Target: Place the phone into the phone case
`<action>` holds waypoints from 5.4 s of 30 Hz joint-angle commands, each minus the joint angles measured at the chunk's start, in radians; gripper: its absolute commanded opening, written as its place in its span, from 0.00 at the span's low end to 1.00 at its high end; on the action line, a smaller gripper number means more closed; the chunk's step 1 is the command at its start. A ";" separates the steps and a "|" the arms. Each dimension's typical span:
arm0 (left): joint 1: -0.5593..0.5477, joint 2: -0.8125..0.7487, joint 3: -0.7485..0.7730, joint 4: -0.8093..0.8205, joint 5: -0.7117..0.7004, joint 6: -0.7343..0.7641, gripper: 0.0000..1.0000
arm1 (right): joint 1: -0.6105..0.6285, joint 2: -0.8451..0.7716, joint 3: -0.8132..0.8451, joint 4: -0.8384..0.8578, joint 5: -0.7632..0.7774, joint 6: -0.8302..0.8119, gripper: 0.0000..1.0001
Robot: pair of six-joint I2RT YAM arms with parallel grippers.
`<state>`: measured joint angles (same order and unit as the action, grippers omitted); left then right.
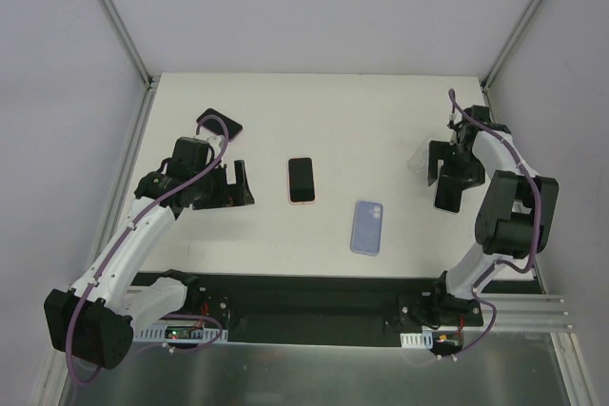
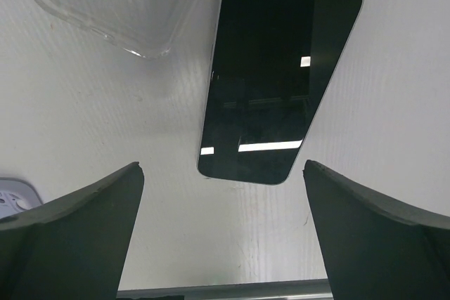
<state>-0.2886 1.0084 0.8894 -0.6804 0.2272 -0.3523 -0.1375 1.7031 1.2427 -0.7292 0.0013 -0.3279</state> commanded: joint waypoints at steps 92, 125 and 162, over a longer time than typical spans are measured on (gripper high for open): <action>0.002 -0.008 0.020 0.019 0.064 0.019 0.99 | 0.243 -0.307 -0.282 0.077 -0.268 0.266 0.54; 0.002 -0.007 0.016 0.019 0.046 0.018 0.99 | 0.664 -0.284 -0.365 0.231 -0.024 0.627 0.52; 0.002 -0.007 0.016 0.019 0.038 0.016 0.99 | 0.762 -0.249 -0.341 0.131 0.127 0.586 0.85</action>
<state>-0.2878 1.0183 0.8932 -0.6704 0.2779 -0.3489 0.5999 1.4696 0.8692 -0.5480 0.0814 0.2790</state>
